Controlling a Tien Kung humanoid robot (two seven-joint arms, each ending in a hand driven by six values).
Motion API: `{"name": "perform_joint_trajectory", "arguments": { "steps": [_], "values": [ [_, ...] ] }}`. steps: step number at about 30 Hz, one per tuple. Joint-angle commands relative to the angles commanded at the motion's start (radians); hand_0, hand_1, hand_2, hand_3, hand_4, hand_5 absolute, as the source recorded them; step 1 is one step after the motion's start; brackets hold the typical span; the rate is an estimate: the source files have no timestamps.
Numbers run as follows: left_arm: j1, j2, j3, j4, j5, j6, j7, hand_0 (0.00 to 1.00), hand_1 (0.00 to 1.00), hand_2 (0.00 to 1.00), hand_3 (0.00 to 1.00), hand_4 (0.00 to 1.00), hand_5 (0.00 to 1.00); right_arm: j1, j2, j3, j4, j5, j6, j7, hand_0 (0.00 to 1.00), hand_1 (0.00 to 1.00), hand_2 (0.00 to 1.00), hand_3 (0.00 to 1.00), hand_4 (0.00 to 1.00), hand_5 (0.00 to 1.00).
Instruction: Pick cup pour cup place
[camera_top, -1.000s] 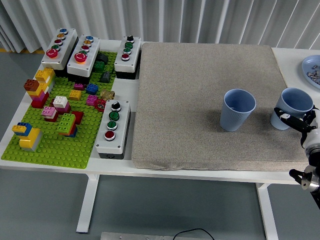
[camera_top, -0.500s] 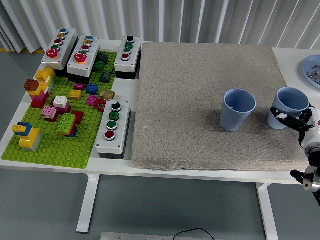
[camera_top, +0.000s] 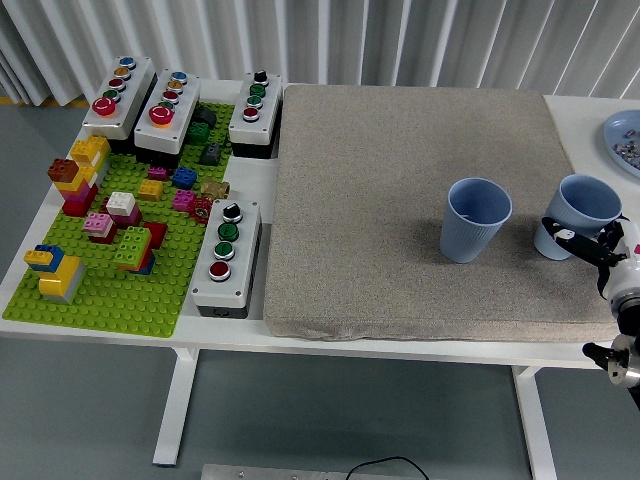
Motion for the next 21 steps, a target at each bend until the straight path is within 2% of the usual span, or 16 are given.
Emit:
{"name": "perform_joint_trajectory", "arguments": {
  "steps": [1,7,21],
  "values": [
    [0.0,0.0,0.001,0.0,-0.001,0.0,0.0,0.74,0.732,0.802,0.669,0.518,0.933,0.0,0.0,0.002,0.001,-0.003,0.003,-0.003,0.869,0.823,0.911,0.925,0.858,0.285],
    [-0.001,0.0,0.0,0.0,-0.001,0.0,0.0,0.741,0.732,0.801,0.669,0.518,0.933,-0.005,-0.007,0.008,0.013,-0.025,0.018,-0.026,0.875,0.833,0.927,0.94,0.875,0.299],
    [-0.002,0.0,0.0,0.002,-0.002,0.0,0.0,0.742,0.732,0.802,0.668,0.519,0.934,-0.018,-0.032,0.024,0.049,-0.041,0.025,-0.048,0.879,0.833,0.932,0.941,0.899,0.321]
  ]
}}
